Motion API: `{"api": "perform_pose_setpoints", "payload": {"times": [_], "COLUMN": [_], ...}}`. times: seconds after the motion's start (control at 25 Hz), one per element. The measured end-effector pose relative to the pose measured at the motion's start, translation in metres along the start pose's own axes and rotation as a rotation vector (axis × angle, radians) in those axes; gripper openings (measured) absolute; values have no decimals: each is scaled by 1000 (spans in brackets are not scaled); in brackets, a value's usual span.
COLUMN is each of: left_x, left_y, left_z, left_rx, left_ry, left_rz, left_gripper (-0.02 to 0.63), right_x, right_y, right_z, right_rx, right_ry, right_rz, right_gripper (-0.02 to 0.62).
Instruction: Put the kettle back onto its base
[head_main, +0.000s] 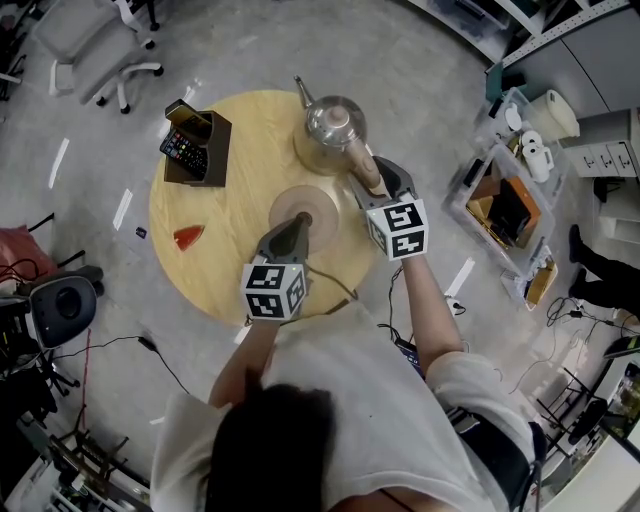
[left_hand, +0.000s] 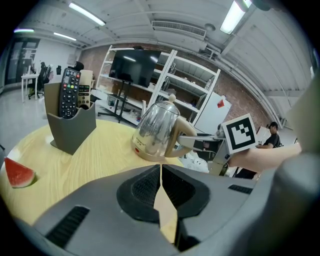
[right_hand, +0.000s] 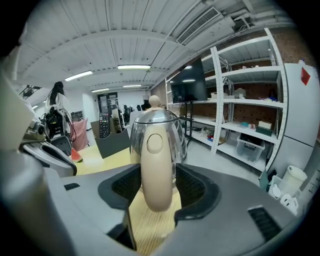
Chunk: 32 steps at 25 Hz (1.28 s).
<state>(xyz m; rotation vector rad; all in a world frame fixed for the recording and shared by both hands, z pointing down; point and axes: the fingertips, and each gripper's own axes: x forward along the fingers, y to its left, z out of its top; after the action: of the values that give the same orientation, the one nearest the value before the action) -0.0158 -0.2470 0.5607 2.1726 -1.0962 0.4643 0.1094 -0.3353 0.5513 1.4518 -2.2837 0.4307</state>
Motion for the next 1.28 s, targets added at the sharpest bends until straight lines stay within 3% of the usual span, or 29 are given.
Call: {"api": "perform_pose_setpoints", "payload": {"times": [0.32, 0.56, 1.28], "left_x": [0, 1, -1], "left_y": [4, 8, 7], "left_z": [-6, -9, -14], "left_rx": [-6, -15, -15], "left_ry": [13, 21, 31], "left_rz": [13, 17, 7], "left_gripper": [35, 35, 35], "right_x": [2, 4, 3], "right_y": [1, 4, 3], "right_z": [2, 5, 6], "right_rx": [-19, -46, -74], "right_ry": [-17, -24, -44], "right_rz": [34, 26, -32], "right_gripper": [213, 123, 110]}}
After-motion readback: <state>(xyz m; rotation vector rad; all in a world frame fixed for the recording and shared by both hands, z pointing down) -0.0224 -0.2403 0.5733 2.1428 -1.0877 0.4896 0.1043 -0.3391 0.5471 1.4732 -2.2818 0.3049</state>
